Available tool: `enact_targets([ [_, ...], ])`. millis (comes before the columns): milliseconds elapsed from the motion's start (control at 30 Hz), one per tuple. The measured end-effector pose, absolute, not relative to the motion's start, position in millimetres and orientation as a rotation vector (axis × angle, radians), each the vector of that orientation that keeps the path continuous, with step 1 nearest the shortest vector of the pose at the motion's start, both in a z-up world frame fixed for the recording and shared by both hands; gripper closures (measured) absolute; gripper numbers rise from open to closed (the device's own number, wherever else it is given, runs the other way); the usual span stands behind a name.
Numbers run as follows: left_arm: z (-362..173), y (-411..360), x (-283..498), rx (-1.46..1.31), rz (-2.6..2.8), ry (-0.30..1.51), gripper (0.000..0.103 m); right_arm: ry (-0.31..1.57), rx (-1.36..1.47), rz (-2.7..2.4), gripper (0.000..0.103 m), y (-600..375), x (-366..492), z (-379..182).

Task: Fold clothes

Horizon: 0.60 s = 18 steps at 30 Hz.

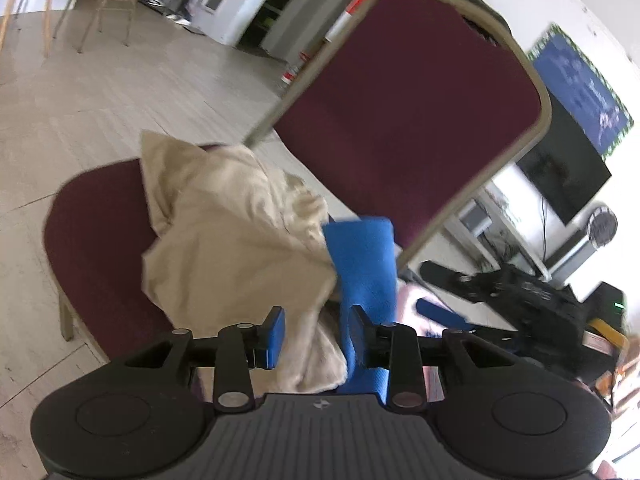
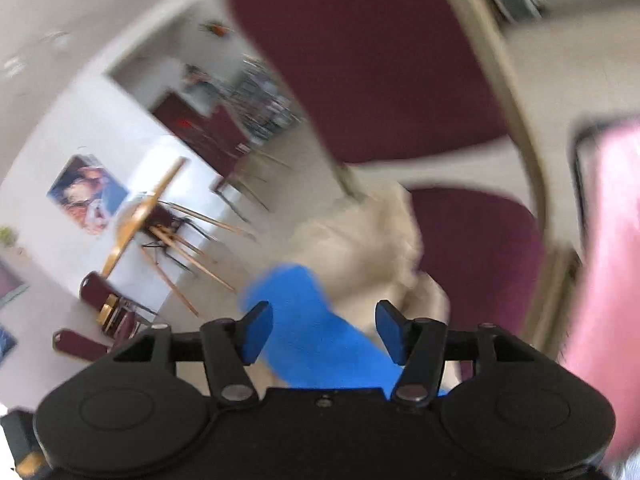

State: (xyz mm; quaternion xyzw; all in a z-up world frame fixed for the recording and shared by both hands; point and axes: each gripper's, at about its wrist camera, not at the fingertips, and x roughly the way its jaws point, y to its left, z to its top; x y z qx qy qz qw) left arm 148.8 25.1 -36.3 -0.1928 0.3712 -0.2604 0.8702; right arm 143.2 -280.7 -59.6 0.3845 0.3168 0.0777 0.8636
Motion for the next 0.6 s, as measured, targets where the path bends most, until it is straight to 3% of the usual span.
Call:
enact_targets([
  [100,-41.6,14.5,145.7,-0.398,-0.565,0.788,0.072,0.726,0.965,0.169,0.048,-295.6,145.1,-91.8],
  [467,-54.6,22.8,140.1,-0.382,-0.577,0.794,0.072,0.853,1.017,0.161,0.047,-317.1,107.5,-143.7],
  [600,-55.5,26.6,139.4,-0.393,-0.577,0.786,0.071,0.809,1.107,0.286,0.047,-315.9,118.7,-149.2],
])
